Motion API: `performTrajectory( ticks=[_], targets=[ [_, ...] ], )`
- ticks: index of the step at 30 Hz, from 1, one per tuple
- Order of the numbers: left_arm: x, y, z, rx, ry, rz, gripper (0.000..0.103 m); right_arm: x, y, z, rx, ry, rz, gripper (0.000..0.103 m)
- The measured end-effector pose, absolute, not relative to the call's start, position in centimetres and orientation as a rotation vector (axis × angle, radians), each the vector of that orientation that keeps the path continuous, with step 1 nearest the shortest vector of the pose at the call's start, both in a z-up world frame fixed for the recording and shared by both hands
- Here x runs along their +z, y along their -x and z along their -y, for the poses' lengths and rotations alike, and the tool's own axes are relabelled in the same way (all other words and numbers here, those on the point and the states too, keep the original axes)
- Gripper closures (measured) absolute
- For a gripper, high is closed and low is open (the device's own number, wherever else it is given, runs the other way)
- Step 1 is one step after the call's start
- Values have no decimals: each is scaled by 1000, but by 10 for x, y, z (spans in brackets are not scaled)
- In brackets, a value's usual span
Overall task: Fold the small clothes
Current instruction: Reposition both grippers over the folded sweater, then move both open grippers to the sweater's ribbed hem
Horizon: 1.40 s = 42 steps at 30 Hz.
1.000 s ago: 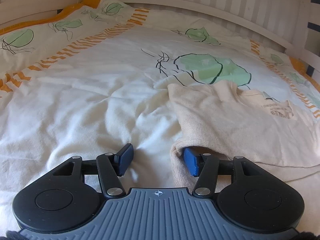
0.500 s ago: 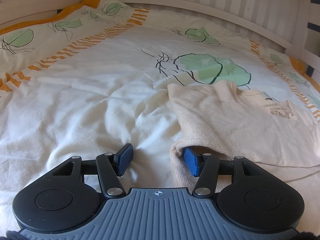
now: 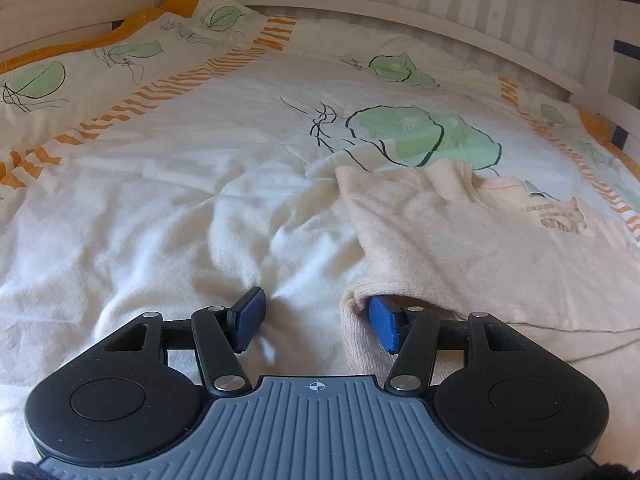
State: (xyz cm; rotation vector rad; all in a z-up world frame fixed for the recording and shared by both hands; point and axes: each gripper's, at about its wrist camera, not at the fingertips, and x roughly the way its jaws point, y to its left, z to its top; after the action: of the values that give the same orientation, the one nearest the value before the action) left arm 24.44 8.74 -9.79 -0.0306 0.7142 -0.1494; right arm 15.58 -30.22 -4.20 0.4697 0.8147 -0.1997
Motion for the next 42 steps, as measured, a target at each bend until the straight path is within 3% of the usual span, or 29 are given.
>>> performTrajectory(
  ticks=[1,3,5,7,15,23,30,33,37,39,42],
  targets=[
    [-97,-244,-88,-150,28,-718,48,-39,-156,299,-194,-459,-795,40],
    [-95,-243,-88,-150,19,-728,48,-33,-158,288,-196,-389,-751,24],
    [-93,-241,-89,-148,16,-741,48,-30,-163,273,-199,-282,-720,23],
    [-92,-240,-92,-138,24,-756,48,-32,-166,262,-197,-216,-713,14],
    [-70,-227,-101,-56,78,-778,47,-51,-146,249,-173,-164,-695,0],
    [-30,-235,-57,-175,-19,-670,45,-49,-153,258,-189,-238,-651,0],
    [-71,-262,-38,-128,-134,-768,45,-77,-193,265,-277,-178,-749,0],
    [-96,-258,-64,-100,-73,-765,27,-101,-186,279,-262,-235,-714,0],
    [-101,-252,-74,-139,-29,-737,24,-100,-184,275,-266,-221,-708,0],
    [-101,-251,-74,-156,-21,-731,13,-100,-182,275,-263,-230,-701,0],
    [-104,-256,-68,-175,-27,-729,6,-101,-179,276,-257,-246,-689,0]
  ],
)
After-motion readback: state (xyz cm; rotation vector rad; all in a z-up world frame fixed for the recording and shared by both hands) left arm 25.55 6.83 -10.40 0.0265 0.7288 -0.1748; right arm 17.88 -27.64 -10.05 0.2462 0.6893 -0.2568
